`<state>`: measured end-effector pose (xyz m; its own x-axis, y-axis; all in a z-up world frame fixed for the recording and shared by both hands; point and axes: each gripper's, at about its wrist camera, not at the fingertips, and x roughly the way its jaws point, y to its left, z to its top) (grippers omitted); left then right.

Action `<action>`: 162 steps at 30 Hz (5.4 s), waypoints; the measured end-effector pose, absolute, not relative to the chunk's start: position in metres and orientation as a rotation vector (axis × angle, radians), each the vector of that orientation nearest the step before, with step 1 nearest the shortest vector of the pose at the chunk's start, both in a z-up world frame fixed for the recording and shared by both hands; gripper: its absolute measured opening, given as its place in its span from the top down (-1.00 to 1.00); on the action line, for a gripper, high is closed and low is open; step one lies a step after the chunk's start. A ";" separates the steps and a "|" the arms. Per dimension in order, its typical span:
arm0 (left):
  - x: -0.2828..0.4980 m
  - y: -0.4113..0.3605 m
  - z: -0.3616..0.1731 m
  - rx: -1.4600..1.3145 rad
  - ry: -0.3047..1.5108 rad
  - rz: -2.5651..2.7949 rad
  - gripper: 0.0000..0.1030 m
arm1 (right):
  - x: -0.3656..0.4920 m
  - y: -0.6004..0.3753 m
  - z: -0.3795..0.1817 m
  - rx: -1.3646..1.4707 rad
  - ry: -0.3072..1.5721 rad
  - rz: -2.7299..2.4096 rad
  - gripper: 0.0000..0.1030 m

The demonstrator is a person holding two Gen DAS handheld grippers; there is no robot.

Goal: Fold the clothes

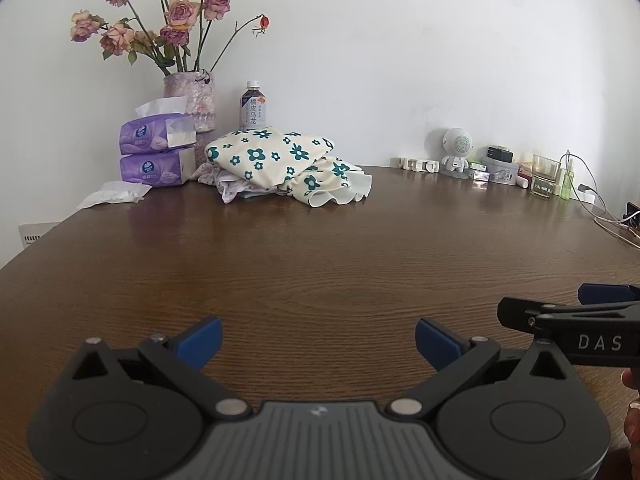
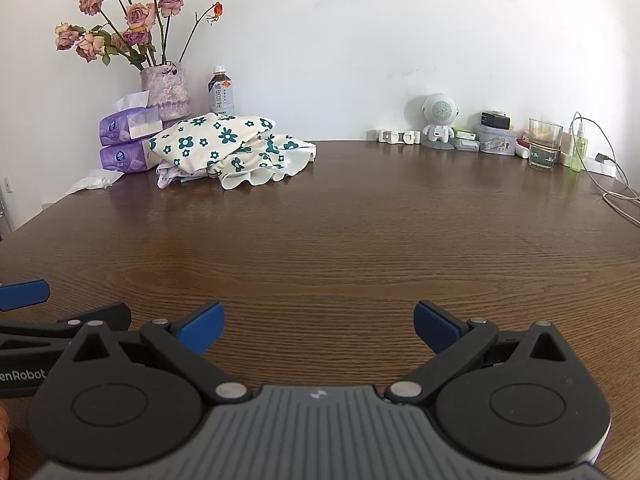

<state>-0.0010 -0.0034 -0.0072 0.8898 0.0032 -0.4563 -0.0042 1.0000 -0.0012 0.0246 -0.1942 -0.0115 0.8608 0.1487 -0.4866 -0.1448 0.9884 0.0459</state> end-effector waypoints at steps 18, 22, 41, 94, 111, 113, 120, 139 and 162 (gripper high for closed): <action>0.000 -0.001 -0.003 -0.008 0.484 -0.003 -1.00 | 0.024 -0.193 -0.013 0.009 0.511 0.150 -0.99; 0.000 -0.001 -0.004 -0.008 0.485 -0.003 -1.00 | 0.025 -0.193 -0.013 0.009 0.513 0.150 -0.99; 0.000 -0.002 -0.003 -0.008 0.488 -0.016 -1.00 | 0.026 -0.193 -0.014 0.008 0.519 0.150 -0.99; 0.000 -0.002 -0.001 -0.001 0.482 -0.033 -1.00 | 0.023 -0.195 -0.015 0.017 0.507 0.148 -0.99; 0.000 -0.001 0.000 0.002 0.480 -0.036 -1.00 | 0.023 -0.193 -0.016 0.014 0.508 0.144 -0.99; 0.000 -0.001 0.000 0.003 0.480 -0.037 -1.00 | 0.023 -0.193 -0.016 0.014 0.509 0.144 -0.99; 0.001 -0.001 0.000 0.006 0.481 -0.038 -1.00 | 0.024 -0.193 -0.016 0.014 0.511 0.143 -0.99; 0.002 -0.003 -0.001 0.017 0.479 -0.060 -1.00 | 0.025 -0.194 -0.017 0.021 0.516 0.143 -0.99; 0.005 -0.002 -0.001 0.017 0.487 -0.098 -0.99 | 0.028 -0.194 -0.017 0.027 0.531 0.152 -0.99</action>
